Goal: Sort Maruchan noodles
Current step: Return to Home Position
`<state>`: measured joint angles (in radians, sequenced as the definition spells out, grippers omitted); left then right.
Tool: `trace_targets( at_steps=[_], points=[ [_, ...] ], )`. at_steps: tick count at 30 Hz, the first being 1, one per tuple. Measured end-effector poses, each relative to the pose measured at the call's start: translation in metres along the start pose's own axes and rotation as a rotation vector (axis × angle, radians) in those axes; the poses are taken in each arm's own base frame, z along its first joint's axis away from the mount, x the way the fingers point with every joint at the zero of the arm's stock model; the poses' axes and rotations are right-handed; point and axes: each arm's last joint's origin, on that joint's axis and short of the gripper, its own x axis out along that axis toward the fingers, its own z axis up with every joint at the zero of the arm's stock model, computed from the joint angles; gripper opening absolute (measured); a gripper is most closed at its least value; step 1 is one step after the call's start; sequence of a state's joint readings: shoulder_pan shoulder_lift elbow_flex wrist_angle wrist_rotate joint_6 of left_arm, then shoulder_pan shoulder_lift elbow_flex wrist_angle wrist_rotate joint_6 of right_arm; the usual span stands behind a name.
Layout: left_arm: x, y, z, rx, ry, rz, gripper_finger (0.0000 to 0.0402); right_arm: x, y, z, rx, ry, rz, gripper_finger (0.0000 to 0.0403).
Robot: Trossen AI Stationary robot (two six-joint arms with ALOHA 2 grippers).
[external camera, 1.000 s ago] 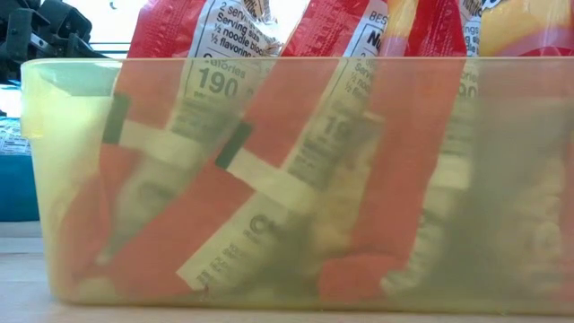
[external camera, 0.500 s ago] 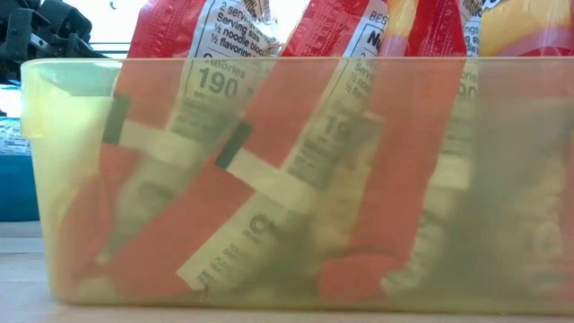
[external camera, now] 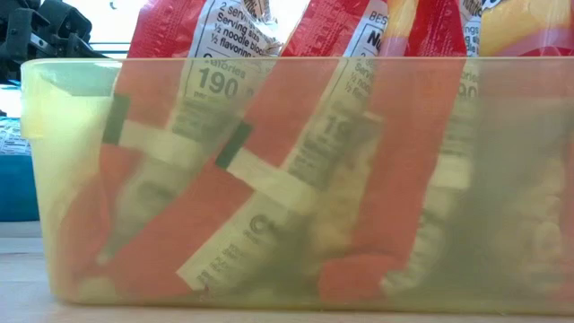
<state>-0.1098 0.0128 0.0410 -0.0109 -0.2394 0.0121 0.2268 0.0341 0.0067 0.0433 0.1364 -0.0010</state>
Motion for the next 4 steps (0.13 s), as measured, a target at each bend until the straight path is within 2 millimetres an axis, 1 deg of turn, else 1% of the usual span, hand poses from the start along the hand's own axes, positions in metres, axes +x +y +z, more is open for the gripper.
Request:
trace_targets(
  at_steps=[4],
  points=[
    [0.0,0.0,0.0,0.0,0.0,0.0,0.0094,0.0,0.0,0.0,0.0,0.0,0.0,0.005]
  ],
)
